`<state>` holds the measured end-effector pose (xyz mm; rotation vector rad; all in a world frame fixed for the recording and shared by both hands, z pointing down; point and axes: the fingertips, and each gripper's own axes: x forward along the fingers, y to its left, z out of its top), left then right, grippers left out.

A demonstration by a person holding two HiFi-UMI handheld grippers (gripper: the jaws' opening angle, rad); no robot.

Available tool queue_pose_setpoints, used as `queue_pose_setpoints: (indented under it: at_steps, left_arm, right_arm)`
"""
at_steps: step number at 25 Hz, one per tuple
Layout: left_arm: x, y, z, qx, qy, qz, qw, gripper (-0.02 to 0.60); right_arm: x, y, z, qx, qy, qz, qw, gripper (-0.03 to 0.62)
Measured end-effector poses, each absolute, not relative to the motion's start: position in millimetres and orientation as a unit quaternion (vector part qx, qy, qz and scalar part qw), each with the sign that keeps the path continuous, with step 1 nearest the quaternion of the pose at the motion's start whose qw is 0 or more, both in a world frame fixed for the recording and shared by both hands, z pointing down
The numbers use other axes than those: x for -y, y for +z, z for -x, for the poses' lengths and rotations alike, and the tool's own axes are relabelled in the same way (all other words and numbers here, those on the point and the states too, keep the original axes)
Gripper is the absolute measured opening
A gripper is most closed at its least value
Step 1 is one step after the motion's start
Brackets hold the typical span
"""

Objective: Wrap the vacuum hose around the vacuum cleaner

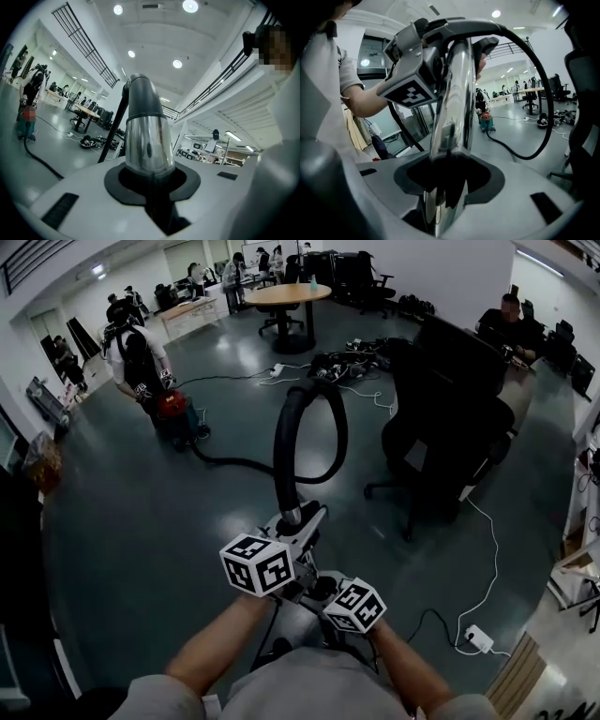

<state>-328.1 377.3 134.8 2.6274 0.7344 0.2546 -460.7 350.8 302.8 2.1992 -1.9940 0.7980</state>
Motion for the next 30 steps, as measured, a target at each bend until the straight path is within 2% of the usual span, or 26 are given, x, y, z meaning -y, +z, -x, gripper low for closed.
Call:
queue_pose_setpoints:
  at_steps: [7,10,12,17,21,25,30]
  left_arm:
    - [-376.3,120.0,295.3,-0.235,0.062,-0.94,0.24,0.083]
    - [-372.3,120.1,287.4,-0.23,0.054,-0.939,0.248,0.083]
    - [-365.6,119.8,279.8,-0.229,0.048,-0.937,0.261,0.083]
    - [-329.5,126.3,271.4,-0.25,0.061,-0.925,0.279,0.086]
    - [-287.8,144.2,264.7,-0.268,0.083,-0.917,0.283,0.114]
    - [-262.2,162.6,248.2,-0.294,0.107,-0.911,0.269,0.146]
    - [-226.6,185.1,236.6,-0.343,0.146,-0.907,0.197,0.252]
  right_arm:
    - [-366.6,323.9,421.2,0.59,0.291,-0.753,0.01,0.16]
    - [-368.5,325.3,408.4,0.577,0.289,-0.763,0.031,0.157]
    - [-369.3,326.7,396.1,0.558,0.279,-0.779,0.07,0.045]
    - [-356.0,327.9,381.9,0.531,0.297,-0.781,0.141,0.04]
    - [-340.5,331.1,366.2,0.511,0.311,-0.77,0.223,0.04]
    - [-328.9,340.4,344.4,0.498,0.327,-0.757,0.268,0.04]
    - [-305.0,346.6,315.1,0.484,0.337,-0.742,0.318,0.04]
